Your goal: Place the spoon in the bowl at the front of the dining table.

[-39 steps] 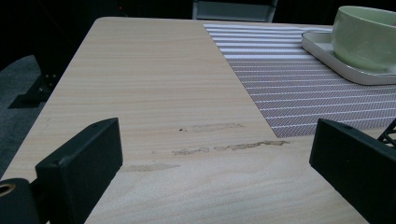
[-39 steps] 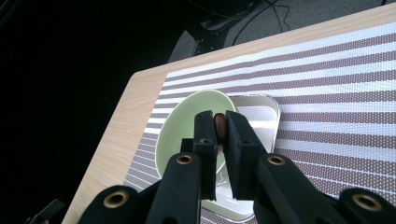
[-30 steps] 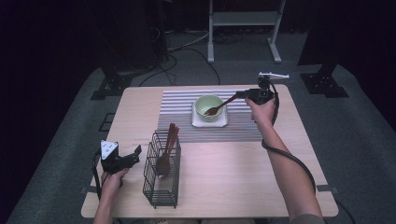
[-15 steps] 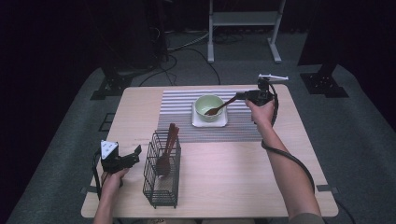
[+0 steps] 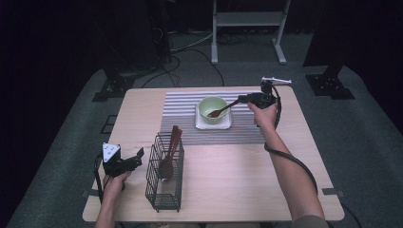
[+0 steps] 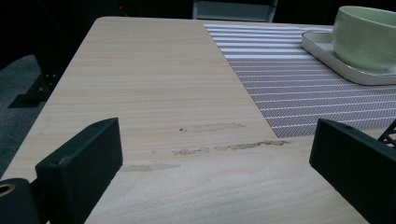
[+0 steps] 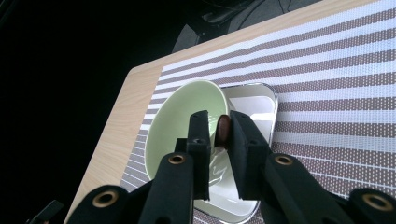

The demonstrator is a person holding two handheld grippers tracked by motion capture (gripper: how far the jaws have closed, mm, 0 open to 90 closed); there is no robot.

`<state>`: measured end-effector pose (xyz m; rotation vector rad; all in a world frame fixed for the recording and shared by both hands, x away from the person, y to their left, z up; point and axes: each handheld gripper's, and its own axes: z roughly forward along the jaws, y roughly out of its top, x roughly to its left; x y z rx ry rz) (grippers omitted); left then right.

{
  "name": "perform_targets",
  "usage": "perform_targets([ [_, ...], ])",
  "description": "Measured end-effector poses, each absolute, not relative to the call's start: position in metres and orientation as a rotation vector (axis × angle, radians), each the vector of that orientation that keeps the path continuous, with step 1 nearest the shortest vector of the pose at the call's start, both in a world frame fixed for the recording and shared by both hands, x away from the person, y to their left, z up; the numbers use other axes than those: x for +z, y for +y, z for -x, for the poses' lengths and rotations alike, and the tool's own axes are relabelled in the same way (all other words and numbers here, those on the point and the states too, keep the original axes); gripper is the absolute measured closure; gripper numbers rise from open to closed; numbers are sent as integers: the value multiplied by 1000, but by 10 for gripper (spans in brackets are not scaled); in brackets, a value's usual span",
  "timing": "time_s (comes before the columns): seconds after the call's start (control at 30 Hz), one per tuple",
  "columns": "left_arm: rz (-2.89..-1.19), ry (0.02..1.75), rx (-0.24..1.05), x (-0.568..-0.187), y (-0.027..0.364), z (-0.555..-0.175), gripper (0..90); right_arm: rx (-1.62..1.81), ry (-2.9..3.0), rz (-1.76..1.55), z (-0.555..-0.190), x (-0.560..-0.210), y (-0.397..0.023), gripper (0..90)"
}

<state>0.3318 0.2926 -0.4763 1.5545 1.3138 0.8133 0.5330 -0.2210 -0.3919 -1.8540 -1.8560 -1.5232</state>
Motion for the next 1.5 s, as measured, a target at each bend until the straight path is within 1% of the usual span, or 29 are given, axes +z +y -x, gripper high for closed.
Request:
perform_targets([
  [0.1, -1558, 1314, 815, -476, 292, -332, 17, -1523, -1855, 1848, -533, -394, -221, 762],
  [0.2, -1563, 1312, 818, -476, 292, -332, 16, -1516, -1846, 1841, -531, -397, -220, 716],
  [0.27, -1561, 1315, 815, -476, 292, -332, 17, -1520, -1843, 1840, -531, -397, -220, 708],
  [0.37, -1553, 1316, 811, -476, 293, -332, 17, -1519, -1836, 1841, -530, -398, -221, 652],
  [0.63, -1556, 1308, 822, -476, 292, -331, 17, -1508, -1829, 1831, -525, -404, -225, 600],
  [0.7, -1551, 1309, 821, -476, 292, -331, 17, -1505, -1816, 1825, -522, -407, -226, 558],
  [0.93, -1554, 1310, 820, -476, 292, -331, 17, -1501, -1814, 1822, -516, -408, -231, 526],
  [1.03, -1557, 1311, 821, -476, 292, -331, 17, -1497, -1820, 1808, -512, -408, -233, 499],
  [1.23, -1559, 1310, 825, -476, 291, -331, 17, -1470, -1856, 1791, -507, -408, -233, 481],
  [1.37, -1556, 1311, 823, -476, 292, -331, 16, -1455, -1881, 1769, -504, -409, -232, 446],
  [1.47, -1558, 1309, 825, -476, 292, -331, 16, -1435, -1905, 1734, -501, -409, -232, 393],
  [1.5, -1558, 1310, 825, -476, 291, -331, 16, -1435, -1905, 1734, -501, -409, -232, 393],
])
